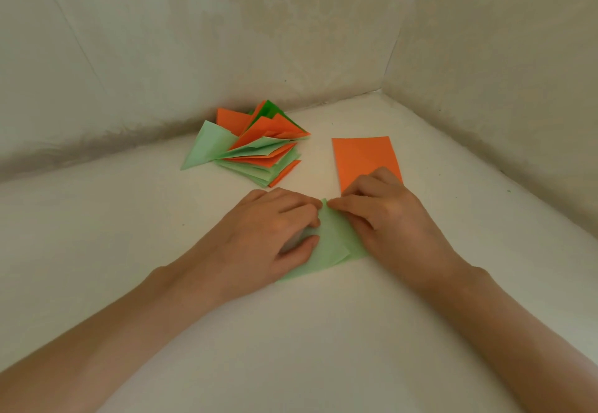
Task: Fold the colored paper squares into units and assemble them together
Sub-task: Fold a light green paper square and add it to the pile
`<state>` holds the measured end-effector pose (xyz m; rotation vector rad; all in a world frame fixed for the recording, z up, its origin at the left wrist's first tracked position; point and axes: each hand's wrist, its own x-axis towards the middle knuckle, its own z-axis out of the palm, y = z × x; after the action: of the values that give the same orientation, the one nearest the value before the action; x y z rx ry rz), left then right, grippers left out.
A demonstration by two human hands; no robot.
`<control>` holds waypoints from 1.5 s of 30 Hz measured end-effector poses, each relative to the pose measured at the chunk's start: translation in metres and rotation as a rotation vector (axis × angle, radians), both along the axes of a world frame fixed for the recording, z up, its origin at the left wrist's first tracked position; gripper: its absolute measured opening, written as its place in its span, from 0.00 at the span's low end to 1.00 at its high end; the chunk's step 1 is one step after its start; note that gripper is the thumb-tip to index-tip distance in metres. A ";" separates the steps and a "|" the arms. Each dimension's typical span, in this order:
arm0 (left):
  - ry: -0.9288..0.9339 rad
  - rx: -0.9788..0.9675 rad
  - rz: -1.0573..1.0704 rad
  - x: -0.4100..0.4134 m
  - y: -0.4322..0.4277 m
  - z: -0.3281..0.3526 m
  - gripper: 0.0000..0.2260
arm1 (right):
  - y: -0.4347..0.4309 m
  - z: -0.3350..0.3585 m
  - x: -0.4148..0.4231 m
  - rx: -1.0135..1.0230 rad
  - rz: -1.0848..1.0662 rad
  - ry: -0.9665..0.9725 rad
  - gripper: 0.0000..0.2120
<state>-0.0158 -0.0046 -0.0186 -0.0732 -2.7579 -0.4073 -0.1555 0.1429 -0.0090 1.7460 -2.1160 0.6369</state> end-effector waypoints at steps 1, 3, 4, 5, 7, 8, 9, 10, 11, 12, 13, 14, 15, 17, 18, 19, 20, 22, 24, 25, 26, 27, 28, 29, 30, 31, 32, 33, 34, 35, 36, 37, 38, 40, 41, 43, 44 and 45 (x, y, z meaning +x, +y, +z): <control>-0.002 0.001 -0.001 0.000 0.000 0.000 0.14 | 0.000 0.000 0.000 -0.003 0.009 0.001 0.14; -0.004 0.004 -0.005 0.000 0.000 -0.001 0.14 | 0.000 0.001 -0.003 -0.014 0.032 0.013 0.14; -0.005 0.005 -0.007 0.000 0.000 -0.001 0.14 | 0.001 0.001 -0.004 -0.019 0.041 0.018 0.14; -0.007 0.007 -0.007 0.000 0.000 0.000 0.14 | 0.001 0.001 -0.006 -0.024 0.049 0.023 0.14; -0.013 0.007 -0.009 0.000 0.000 0.000 0.14 | 0.001 0.000 -0.006 -0.031 0.059 0.032 0.14; -0.016 0.006 -0.009 0.000 0.000 0.000 0.14 | 0.001 -0.001 -0.006 -0.035 0.062 0.034 0.13; -0.017 0.005 -0.009 0.000 0.000 0.000 0.13 | 0.000 -0.002 -0.007 -0.037 0.065 0.033 0.13; -0.017 0.006 -0.010 0.000 0.000 0.000 0.13 | 0.000 -0.002 -0.007 -0.039 0.068 0.033 0.13; -0.016 0.007 -0.012 0.000 0.000 0.000 0.13 | 0.000 -0.002 -0.007 -0.038 0.071 0.032 0.13; -0.016 0.007 -0.014 0.000 0.001 0.000 0.13 | 0.000 -0.003 -0.008 -0.037 0.074 0.035 0.14; -0.019 0.005 -0.015 0.000 0.001 -0.001 0.13 | 0.000 -0.003 -0.008 -0.035 0.076 0.042 0.14; -0.024 0.003 -0.017 0.000 0.001 -0.001 0.13 | 0.000 -0.003 -0.009 -0.032 0.077 0.052 0.14; -0.031 0.004 -0.018 0.000 0.001 -0.001 0.13 | 0.000 -0.003 -0.009 -0.030 0.076 0.062 0.14; -0.042 0.004 -0.017 0.000 0.000 -0.002 0.13 | 0.000 -0.003 -0.009 -0.030 0.074 0.074 0.14; -0.042 -0.001 -0.020 0.000 0.000 -0.002 0.12 | 0.001 -0.003 -0.008 -0.032 0.074 0.075 0.14; -0.040 -0.008 -0.024 0.000 0.000 -0.002 0.12 | 0.001 -0.003 -0.008 -0.030 0.072 0.075 0.14; -0.037 -0.018 -0.029 -0.001 0.001 -0.002 0.11 | 0.001 -0.003 -0.008 -0.022 0.071 0.076 0.14; -0.033 -0.059 -0.033 -0.001 0.001 0.000 0.10 | 0.000 -0.002 -0.010 0.017 0.078 0.070 0.14; -0.024 -0.117 -0.028 -0.002 0.002 0.001 0.09 | 0.003 0.002 -0.012 0.078 0.119 0.048 0.15; -0.019 -0.140 -0.027 -0.002 0.003 0.002 0.09 | 0.006 0.005 -0.013 0.109 0.145 0.025 0.15; -0.014 -0.155 -0.028 -0.002 0.004 0.003 0.09 | 0.010 0.009 -0.015 0.135 0.167 -0.008 0.15; -0.009 -0.167 -0.030 -0.001 0.004 0.003 0.09 | 0.013 0.013 -0.017 0.154 0.180 -0.050 0.16; -0.002 -0.177 -0.033 -0.001 0.004 0.003 0.09 | 0.016 0.016 -0.019 0.161 0.181 -0.092 0.16; 0.007 -0.186 -0.036 -0.001 0.004 0.004 0.09 | 0.017 0.018 -0.020 0.157 0.175 -0.130 0.17; 0.016 -0.193 -0.038 -0.002 0.004 0.004 0.09 | 0.017 0.018 -0.020 0.145 0.165 -0.152 0.18; 0.024 -0.201 -0.037 -0.002 0.004 0.004 0.09 | 0.015 0.017 -0.018 0.136 0.154 -0.163 0.20; 0.029 -0.207 -0.035 -0.002 0.004 0.004 0.08 | 0.014 0.016 -0.016 0.128 0.141 -0.162 0.21; 0.030 -0.210 -0.034 -0.002 0.004 0.004 0.08 | 0.014 0.015 -0.013 0.113 0.131 -0.165 0.21; 0.028 -0.209 -0.034 -0.002 0.005 0.004 0.07 | 0.015 0.016 -0.012 0.087 0.118 -0.186 0.21; 0.023 -0.208 -0.036 -0.002 0.005 0.004 0.07 | 0.016 0.017 -0.010 0.056 0.093 -0.232 0.21; 0.017 -0.207 -0.035 -0.002 0.005 0.004 0.06 | 0.018 0.019 -0.011 0.024 0.061 -0.287 0.20; 0.008 -0.207 -0.031 -0.001 0.005 0.005 0.06 | 0.019 0.020 -0.012 0.001 0.029 -0.304 0.20; 0.000 -0.208 -0.028 -0.001 0.005 0.005 0.06 | 0.018 0.020 -0.014 -0.002 0.001 -0.279 0.22; -0.013 -0.212 -0.024 -0.001 0.006 0.005 0.06 | 0.014 0.016 -0.014 0.047 -0.012 -0.173 0.28; -0.015 -0.215 -0.022 -0.001 0.006 0.005 0.07 | 0.012 0.013 -0.013 0.087 -0.006 -0.135 0.29; -0.015 -0.218 -0.011 -0.001 0.006 0.005 0.08 | 0.010 0.010 -0.012 0.141 0.021 -0.071 0.27; -0.015 -0.217 -0.006 -0.001 0.006 0.005 0.09 | 0.010 0.010 -0.012 0.149 0.031 -0.022 0.26; -0.013 -0.212 -0.002 -0.001 0.007 0.005 0.09 | 0.009 0.011 -0.011 0.158 0.033 0.040 0.24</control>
<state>-0.0170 0.0021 -0.0137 -0.1256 -2.8043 -0.1145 -0.1669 0.1518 0.0022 1.8637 -2.1659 0.4493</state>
